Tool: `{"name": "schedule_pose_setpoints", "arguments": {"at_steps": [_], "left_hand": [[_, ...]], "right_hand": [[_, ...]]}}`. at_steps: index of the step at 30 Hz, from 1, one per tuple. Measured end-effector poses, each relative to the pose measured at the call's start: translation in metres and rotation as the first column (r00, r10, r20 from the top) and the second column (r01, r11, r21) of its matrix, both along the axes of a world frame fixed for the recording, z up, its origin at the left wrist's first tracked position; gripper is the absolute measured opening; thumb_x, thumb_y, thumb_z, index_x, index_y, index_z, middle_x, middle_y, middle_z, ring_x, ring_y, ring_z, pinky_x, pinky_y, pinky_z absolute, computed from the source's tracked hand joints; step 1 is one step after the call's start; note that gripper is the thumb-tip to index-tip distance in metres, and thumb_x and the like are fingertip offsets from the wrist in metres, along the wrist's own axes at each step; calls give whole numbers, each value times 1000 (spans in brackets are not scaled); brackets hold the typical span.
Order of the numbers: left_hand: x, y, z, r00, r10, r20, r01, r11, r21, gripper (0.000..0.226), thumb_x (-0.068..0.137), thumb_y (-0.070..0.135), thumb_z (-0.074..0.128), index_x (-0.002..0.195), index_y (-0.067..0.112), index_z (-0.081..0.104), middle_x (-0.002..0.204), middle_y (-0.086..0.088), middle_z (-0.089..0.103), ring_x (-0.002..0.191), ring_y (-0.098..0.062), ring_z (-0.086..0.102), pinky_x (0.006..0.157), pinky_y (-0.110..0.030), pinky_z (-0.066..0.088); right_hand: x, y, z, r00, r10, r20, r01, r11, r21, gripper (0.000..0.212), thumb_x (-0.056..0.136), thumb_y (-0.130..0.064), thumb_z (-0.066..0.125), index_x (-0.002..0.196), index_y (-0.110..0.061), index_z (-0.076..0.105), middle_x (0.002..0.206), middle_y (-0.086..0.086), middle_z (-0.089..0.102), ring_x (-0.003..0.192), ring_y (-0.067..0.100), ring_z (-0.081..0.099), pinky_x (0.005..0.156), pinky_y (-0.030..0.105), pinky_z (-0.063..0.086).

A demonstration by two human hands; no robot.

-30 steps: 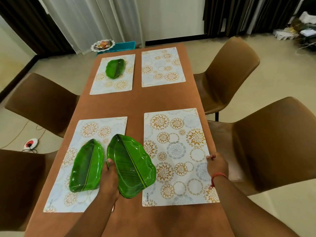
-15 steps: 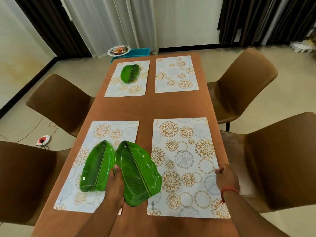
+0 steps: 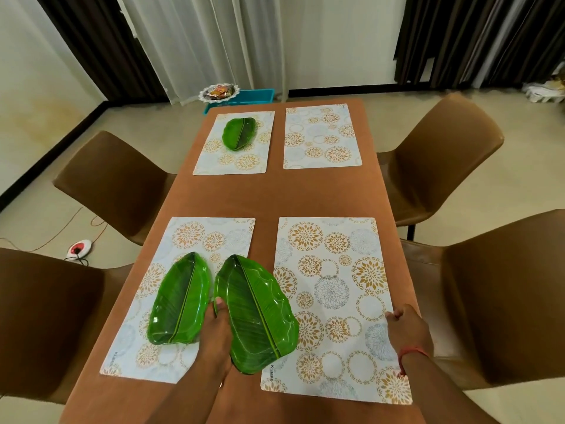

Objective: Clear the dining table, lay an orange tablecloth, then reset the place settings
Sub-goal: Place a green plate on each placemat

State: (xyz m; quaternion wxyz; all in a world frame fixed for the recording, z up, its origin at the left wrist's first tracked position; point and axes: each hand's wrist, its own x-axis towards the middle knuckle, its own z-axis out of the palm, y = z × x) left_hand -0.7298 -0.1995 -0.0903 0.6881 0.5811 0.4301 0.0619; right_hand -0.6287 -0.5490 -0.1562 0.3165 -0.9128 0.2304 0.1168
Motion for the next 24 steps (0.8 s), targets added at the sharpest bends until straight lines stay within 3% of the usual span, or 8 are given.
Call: {"name": "schedule_pose_setpoints", "arguments": {"at_steps": [2, 5, 6, 8, 11, 17, 21, 24], "left_hand": [[1, -2, -2, 1000, -18, -4, 18, 1000, -3, 49, 103, 53, 38, 142, 26, 48, 127, -7, 66, 113, -31, 65, 96, -57, 53], [6, -9, -1, 999, -35, -12, 35, 999, 2, 32, 103, 54, 39, 119, 36, 61, 115, -4, 72, 105, -26, 69, 91, -52, 57], [7, -11, -1, 999, -39, -20, 39, 999, -7, 30, 103, 55, 37, 111, 41, 62, 110, -3, 74, 102, -24, 71, 88, -50, 58], [11, -17, -3, 998, -52, -30, 50, 997, -56, 40, 103, 57, 32, 113, 37, 65, 106, -3, 76, 100, -24, 73, 86, -47, 59], [17, -30, -7, 995, -98, -8, 96, 990, -100, 42, 106, 48, 34, 124, 23, 63, 112, -10, 74, 102, -27, 72, 85, -48, 60], [29, -44, 0, 976, -201, 85, 205, 978, -46, 29, 105, 34, 50, 131, 30, 60, 117, 0, 73, 104, -21, 72, 85, -45, 61], [22, -41, -7, 983, -180, 44, 180, 984, -1, 23, 104, 40, 48, 122, 36, 62, 106, 6, 75, 95, -15, 74, 77, -38, 62], [13, -25, -14, 991, -133, 3, 132, 990, 47, 20, 105, 37, 46, 114, 32, 63, 96, 1, 76, 86, -17, 75, 67, -35, 62]], "right_hand": [[-5, 1, 7, 999, 34, -1, -34, 998, -62, 15, 95, -35, 59, 86, -24, 53, 77, -3, 56, 70, 20, 55, 66, 32, 47], [-8, 14, 19, 983, 127, 136, -93, 969, -228, 24, 95, -39, 57, 106, -18, 59, 106, 6, 62, 94, 27, 61, 79, 41, 55], [-8, 27, 26, 968, 161, 195, -123, 974, -192, 28, 95, -40, 57, 109, -16, 60, 110, 6, 62, 99, 27, 61, 81, 39, 54], [-8, 64, 45, 952, 198, 235, -234, 963, 136, 25, 96, -37, 58, 103, -14, 61, 105, 4, 62, 95, 24, 61, 75, 31, 48], [-13, 114, 64, 947, 300, 113, -315, 805, 503, 22, 96, -39, 59, 99, -17, 62, 96, -1, 65, 90, 19, 63, 72, 28, 49], [-17, 127, 57, 963, 249, 104, -268, 830, 490, 12, 95, -28, 64, 101, -18, 64, 98, -6, 65, 90, 17, 61, 76, 29, 49], [-17, 108, 45, 989, 93, 115, -139, 846, 514, 18, 97, -28, 59, 85, -16, 63, 77, 2, 62, 67, 18, 53, 60, 28, 40], [-15, 89, 32, 996, -48, 71, 5, 860, 510, 25, 99, -26, 57, 83, -7, 60, 71, 11, 55, 63, 20, 45, 58, 30, 35]]}}
